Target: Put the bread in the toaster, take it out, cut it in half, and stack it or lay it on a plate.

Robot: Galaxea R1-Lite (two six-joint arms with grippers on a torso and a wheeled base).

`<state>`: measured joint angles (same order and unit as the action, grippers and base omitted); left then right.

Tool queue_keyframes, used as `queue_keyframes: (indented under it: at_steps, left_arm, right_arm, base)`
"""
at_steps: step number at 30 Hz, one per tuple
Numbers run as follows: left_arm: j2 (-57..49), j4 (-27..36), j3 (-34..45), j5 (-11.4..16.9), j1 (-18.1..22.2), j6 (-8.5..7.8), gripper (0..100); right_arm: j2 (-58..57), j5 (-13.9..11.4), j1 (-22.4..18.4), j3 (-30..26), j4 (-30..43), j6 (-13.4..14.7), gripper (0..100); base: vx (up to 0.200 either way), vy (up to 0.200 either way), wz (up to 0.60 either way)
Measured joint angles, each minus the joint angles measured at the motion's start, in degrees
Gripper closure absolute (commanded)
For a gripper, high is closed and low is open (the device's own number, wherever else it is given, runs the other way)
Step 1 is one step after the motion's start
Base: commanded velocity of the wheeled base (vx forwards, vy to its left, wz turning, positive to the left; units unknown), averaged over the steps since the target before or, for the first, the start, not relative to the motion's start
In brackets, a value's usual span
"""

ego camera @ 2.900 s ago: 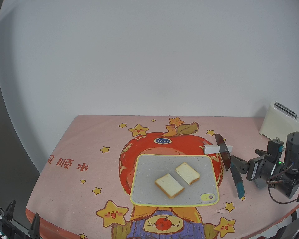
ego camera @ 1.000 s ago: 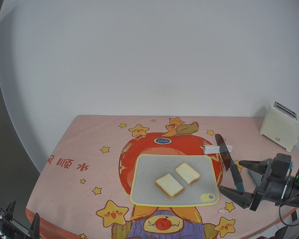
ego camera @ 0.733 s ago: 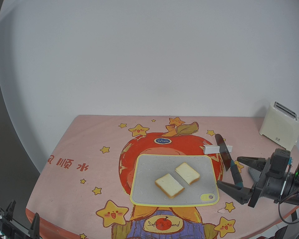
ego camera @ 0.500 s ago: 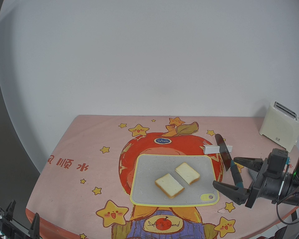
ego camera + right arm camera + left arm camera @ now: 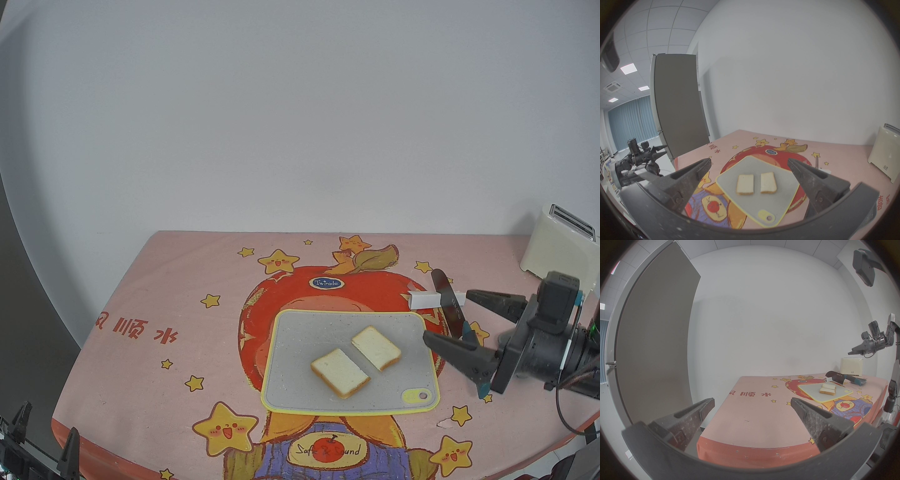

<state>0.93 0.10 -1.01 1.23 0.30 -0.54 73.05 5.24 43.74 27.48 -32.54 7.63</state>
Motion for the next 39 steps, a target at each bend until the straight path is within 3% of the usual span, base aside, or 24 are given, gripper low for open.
queue_keyframes:
  at_steps: [13, 22, 25, 34, 39]
  left_arm:
    - [0.0, 0.0, 0.0, -0.01, 0.0, 0.0, 0]
    - [0.0, 0.0, 0.0, -0.01, 0.02, 0.0, 0]
    - [0.0, 0.0, 0.0, -0.01, 0.02, 0.0, 0]
    - [0.0, 0.0, 0.0, -0.01, 0.02, 0.0, 0]
    - [0.0, 0.0, 0.0, -0.01, 0.05, 0.0, 0]
  right_arm:
    - [11.43, -0.05, -4.13, 10.14, 1.37, 0.05, 0]
    - [13.39, -0.16, -4.99, 16.13, 18.83, -0.16, 0]
    - [13.03, -0.1, -5.22, 17.69, 21.7, 0.11, 0]
    - [15.46, 3.68, -5.92, 18.69, 23.28, 0.46, 0]
    - [17.73, 4.11, -5.77, 18.58, 23.54, 3.36, 0]
  base:
    - [0.0, 0.0, 0.0]
    - [0.0, 0.0, 0.0]
    - [0.0, 0.0, 0.0]
    - [0.0, 0.0, 0.0]
    - [0.0, 0.0, 0.0]
